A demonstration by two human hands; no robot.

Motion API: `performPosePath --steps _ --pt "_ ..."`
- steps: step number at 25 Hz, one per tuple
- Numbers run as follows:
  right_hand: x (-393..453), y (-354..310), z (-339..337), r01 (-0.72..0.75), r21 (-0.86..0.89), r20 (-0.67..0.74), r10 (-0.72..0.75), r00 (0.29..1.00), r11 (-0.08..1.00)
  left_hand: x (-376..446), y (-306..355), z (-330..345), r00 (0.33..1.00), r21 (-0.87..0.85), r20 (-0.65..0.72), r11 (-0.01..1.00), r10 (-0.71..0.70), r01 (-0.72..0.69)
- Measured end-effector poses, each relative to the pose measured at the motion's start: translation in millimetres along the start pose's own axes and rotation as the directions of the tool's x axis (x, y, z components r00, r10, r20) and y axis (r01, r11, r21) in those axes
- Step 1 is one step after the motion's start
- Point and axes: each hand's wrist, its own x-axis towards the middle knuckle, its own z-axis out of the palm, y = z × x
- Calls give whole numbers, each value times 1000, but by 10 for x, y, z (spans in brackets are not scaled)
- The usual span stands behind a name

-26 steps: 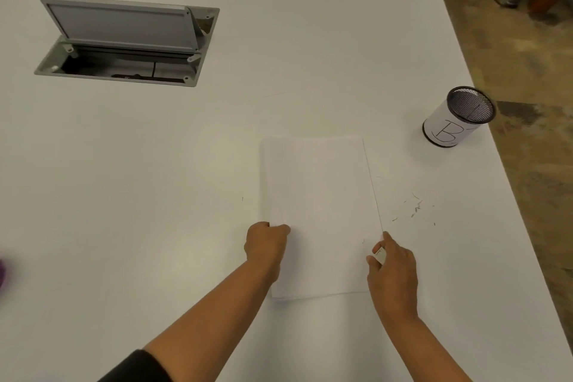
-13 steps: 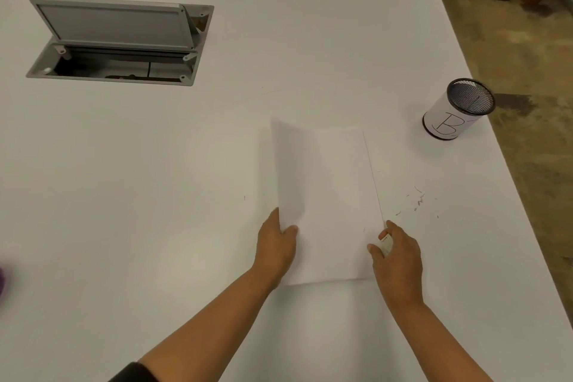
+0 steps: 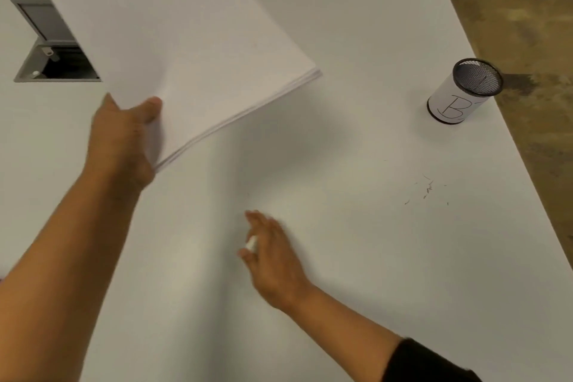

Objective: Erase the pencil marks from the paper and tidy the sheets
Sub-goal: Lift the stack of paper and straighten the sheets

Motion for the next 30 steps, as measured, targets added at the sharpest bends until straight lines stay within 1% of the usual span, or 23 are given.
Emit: performPosePath --steps 1,2,4,5,7,9,11,12,13,14,15,16,17,18,19,20,21,22,23,25,26,28,30 --pt "143 -68 135 60 -65 104 -53 993 996 94 -32 -121 1000 35 -9 999 -9 9" --pt "275 -101 240 110 -124 176 -88 981 986 146 -68 -230 1000 64 -19 998 -24 25" --pt "469 -69 359 147 -200 216 -102 971 969 180 -178 -398 997 98 -22 992 -72 74" --pt "520 1 355 129 -232 189 -85 978 964 173 -248 -455 995 107 -28 989 -97 99" --pt "519 207 261 70 -291 48 -59 997 954 138 -394 -532 991 102 -41 986 -125 129" --pt "432 396 82 -73 -351 -181 9 983 933 90 -501 -581 987 86 -58 984 -152 157" --pt "350 532 -159 -283 -256 -393 168 904 925 44 -579 -599 983 64 -71 983 -169 173" --pt "311 572 -250 -359 -191 -450 244 859 913 24 -610 -600 983 59 -75 983 -169 173" --pt "283 601 -295 -397 -163 -488 276 828 903 20 -648 -602 982 59 -82 982 -172 177" --pt "274 580 -290 -386 -177 -489 259 833 905 19 -674 -610 982 61 -86 982 -171 176" --pt "275 519 -246 -335 -210 -443 216 870 919 23 -703 -616 981 58 -83 982 -176 182" --pt "286 424 -162 -260 -226 -354 169 920 939 33 -735 -625 981 55 -69 981 -180 183" --pt "312 333 -43 -159 -223 -229 107 967 962 42 -758 -634 982 55 -53 982 -179 182" --pt "350 233 61 -60 -212 -92 42 995 975 58 -791 -653 982 56 -45 981 -186 188" --pt "391 177 146 26 -213 27 -21 999 977 62 -814 -651 981 68 -45 979 -189 192" --pt "440 150 192 86 -230 108 -62 992 969 71 -848 -670 982 61 -40 980 -186 188" --pt "492 182 186 113 -258 139 -79 987 959 103 -896 -721 981 62 -46 980 -187 190" --pt "528 243 132 98 -287 112 -68 991 953 110 -923 -744 981 63 -39 979 -189 191" --pt "544 340 46 49 -308 42 -38 998 950 134 -951 -791 977 63 -37 976 -208 210" --pt "504 571 -217 -117 -323 -161 67 985 939 157 -1006 -850 959 63 -7 957 -282 282" --pt "457 712 -386 -206 -334 -270 116 956 920 153 -1046 -867 954 61 -1 952 -300 300" --pt "333 969 -749 -380 -336 -476 193 858 862 121 -1124 -859 964 73 -34 961 -264 266" --pt "214 1069 -972 -499 -300 -600 245 761 813 45 -1166 -796 971 83 -53 968 -234 238"
